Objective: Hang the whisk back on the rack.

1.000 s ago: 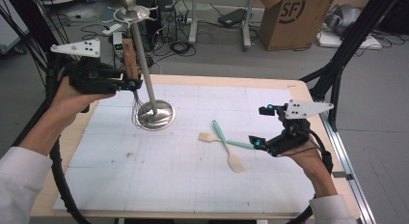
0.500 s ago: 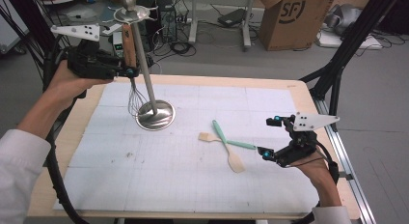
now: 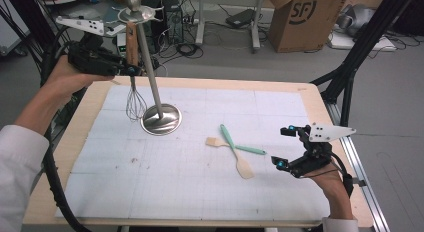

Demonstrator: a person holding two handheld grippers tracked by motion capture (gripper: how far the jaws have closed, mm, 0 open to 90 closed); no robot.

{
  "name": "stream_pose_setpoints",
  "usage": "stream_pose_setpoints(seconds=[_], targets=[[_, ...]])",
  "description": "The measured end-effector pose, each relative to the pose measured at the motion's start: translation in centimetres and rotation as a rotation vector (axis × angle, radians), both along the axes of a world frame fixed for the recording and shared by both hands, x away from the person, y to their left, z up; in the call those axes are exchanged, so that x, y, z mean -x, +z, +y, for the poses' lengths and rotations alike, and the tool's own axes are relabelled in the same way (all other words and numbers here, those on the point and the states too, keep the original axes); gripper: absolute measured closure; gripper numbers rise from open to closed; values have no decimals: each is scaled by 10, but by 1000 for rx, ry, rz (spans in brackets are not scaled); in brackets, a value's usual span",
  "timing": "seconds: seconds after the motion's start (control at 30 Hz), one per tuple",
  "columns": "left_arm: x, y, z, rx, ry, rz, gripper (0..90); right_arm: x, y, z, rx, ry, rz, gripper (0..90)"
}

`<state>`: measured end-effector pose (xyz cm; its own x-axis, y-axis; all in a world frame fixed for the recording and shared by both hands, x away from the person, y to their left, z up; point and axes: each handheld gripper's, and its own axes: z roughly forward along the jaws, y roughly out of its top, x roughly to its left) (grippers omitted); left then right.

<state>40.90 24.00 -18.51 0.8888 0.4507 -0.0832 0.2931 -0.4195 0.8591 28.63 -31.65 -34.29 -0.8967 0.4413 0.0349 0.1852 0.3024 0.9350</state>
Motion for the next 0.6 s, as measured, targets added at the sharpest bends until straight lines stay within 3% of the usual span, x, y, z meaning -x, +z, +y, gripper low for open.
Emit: stream_pose_setpoints(seconds=[0.27, 0.6], targets=[[-6, -3, -2, -12, 30, 32, 724, 4, -4, -1, -4, -15, -13, 2], [-10, -6, -3, -15, 70, 30, 721, 4, -7, -2, -14, -25, -15, 2]])
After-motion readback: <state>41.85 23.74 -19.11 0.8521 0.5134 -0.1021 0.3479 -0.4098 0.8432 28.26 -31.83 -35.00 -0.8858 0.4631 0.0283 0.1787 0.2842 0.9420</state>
